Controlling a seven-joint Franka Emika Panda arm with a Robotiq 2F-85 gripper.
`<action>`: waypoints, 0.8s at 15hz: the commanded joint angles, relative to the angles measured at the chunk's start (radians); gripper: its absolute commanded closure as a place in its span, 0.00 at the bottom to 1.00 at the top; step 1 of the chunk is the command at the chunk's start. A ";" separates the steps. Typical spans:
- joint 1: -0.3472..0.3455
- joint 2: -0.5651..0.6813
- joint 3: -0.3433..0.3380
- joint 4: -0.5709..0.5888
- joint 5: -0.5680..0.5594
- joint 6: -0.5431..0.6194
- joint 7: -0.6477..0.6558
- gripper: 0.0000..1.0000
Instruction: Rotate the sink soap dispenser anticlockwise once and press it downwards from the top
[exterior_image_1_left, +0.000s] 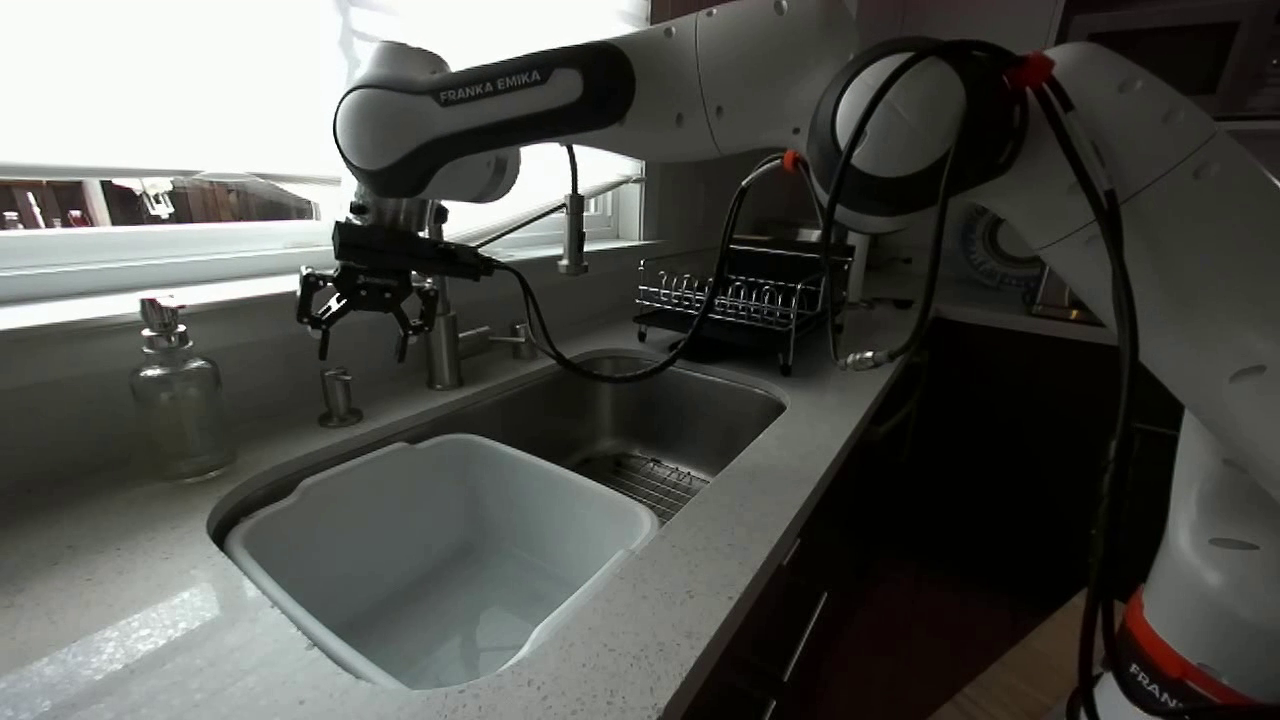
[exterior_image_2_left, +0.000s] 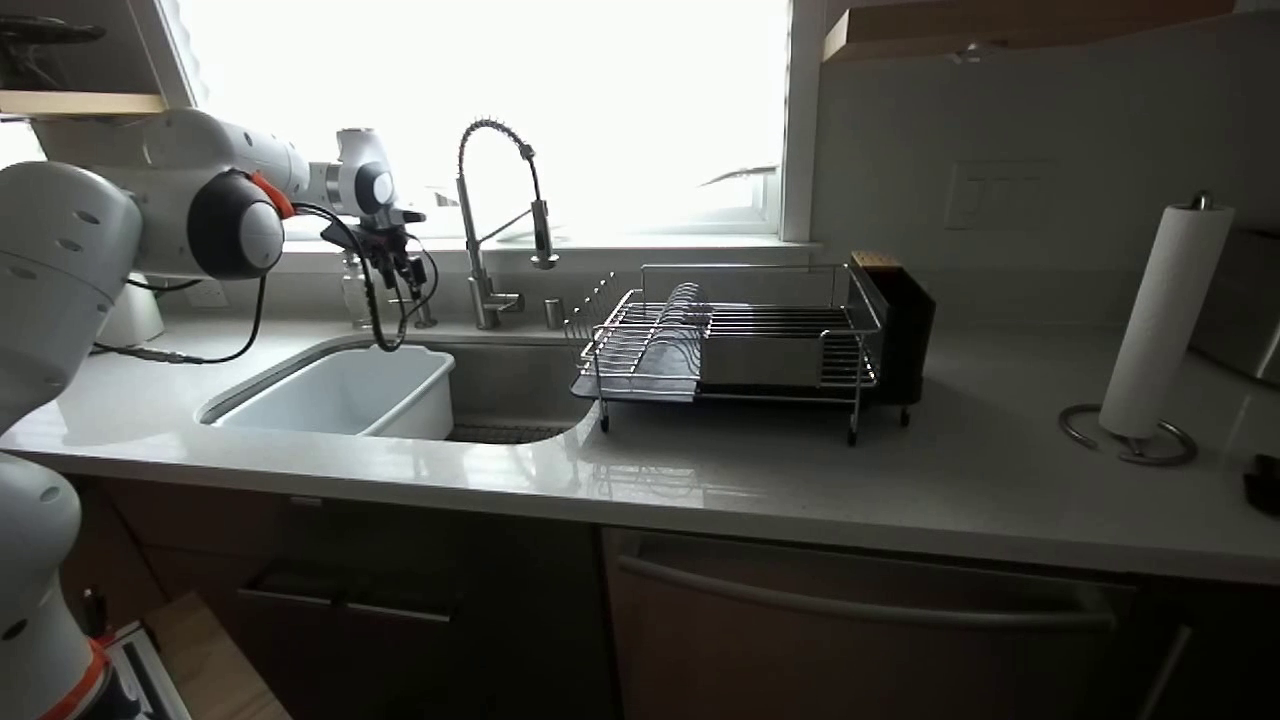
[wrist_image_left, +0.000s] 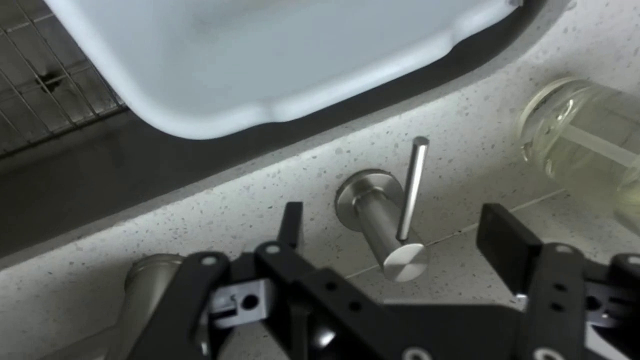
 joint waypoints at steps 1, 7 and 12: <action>0.009 0.038 0.008 0.046 -0.035 0.039 -0.141 0.42; 0.043 0.088 -0.017 0.103 -0.095 0.134 -0.240 0.89; 0.066 0.138 -0.036 0.145 -0.125 0.203 -0.249 1.00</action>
